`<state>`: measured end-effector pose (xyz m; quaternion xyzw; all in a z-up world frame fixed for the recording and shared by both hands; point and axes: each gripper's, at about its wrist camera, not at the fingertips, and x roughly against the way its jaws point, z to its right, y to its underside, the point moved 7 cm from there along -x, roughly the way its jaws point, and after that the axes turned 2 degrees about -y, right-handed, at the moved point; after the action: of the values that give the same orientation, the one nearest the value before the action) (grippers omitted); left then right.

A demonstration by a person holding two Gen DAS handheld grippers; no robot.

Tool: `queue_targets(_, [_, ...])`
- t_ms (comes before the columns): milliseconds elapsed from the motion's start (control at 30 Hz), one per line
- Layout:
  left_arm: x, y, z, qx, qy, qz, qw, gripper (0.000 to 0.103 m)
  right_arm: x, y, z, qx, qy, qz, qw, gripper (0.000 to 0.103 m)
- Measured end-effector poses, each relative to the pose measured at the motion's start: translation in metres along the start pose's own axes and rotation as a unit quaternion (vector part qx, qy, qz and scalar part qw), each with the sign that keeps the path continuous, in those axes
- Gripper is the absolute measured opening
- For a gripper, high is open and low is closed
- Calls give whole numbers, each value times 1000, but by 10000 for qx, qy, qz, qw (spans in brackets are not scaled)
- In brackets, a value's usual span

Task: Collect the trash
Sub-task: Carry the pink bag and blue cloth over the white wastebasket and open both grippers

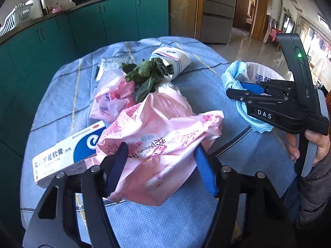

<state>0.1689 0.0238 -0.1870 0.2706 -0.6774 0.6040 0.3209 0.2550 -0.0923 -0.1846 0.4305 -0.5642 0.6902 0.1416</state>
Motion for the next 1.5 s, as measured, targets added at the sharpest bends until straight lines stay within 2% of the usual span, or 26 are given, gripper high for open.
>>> queue_targets(200, [25, -13, 3, -126, -298, 378, 9988, 65, 12, -5, 9, -218, -10, 244, 9995, 29])
queue_targets(400, [52, -30, 12, -234, -446, 785, 9956, 65, 45, -14, 35, -406, 189, 838, 9955, 29])
queue_targets(500, [57, -42, 25, -282, -310, 943, 9947, 65, 70, -13, 69, -701, 323, 1179, 9900, 29])
queue_targets(667, [49, -60, 74, -590, 181, 1014, 9929, 65, 101, 3, 125, -1063, 682, 1381, 9823, 29])
queue_targets(800, [37, -74, 119, -884, 481, 1100, 9888, 65, 118, 29, 176, -1568, 1267, 1311, 9707, 29])
queue_targets(867, [24, -84, 141, -954, 667, 1051, 9876, 65, 120, 46, 206, -2015, 1671, 1146, 9583, 29])
queue_targets(933, [10, -93, 165, -1049, 724, 985, 9869, 65, 118, 60, 225, -2418, 1860, 989, 9472, 29])
queue_targets(1067, [-14, -107, 203, -1176, 874, 916, 9850, 65, 122, 69, 241, -2619, 2358, 958, 9309, 29])
queue_targets(1200, [-43, -116, 239, -1220, 1170, 707, 9831, 65, 130, 75, 249, -2787, 2390, 1087, 9238, 29])
queue_targets(1300, [-62, -118, 255, -1316, 1160, 611, 9826, 66, 131, 77, 253, -2868, 2438, 1111, 9198, 29])
queue_targets(1433, [-83, -119, 272, -1385, 1180, 467, 9822, 68, 130, 80, 255, -2882, 2412, 1073, 9205, 29])
queue_targets(1467, [-87, -119, 274, -1401, 1176, 432, 9822, 69, 131, 79, 254, -2878, 2403, 1073, 9208, 29])
queue_targets(1500, [-93, -118, 276, -1421, 1146, 378, 9825, 77, 130, 79, 254, -2877, 2396, 1070, 9211, 29])
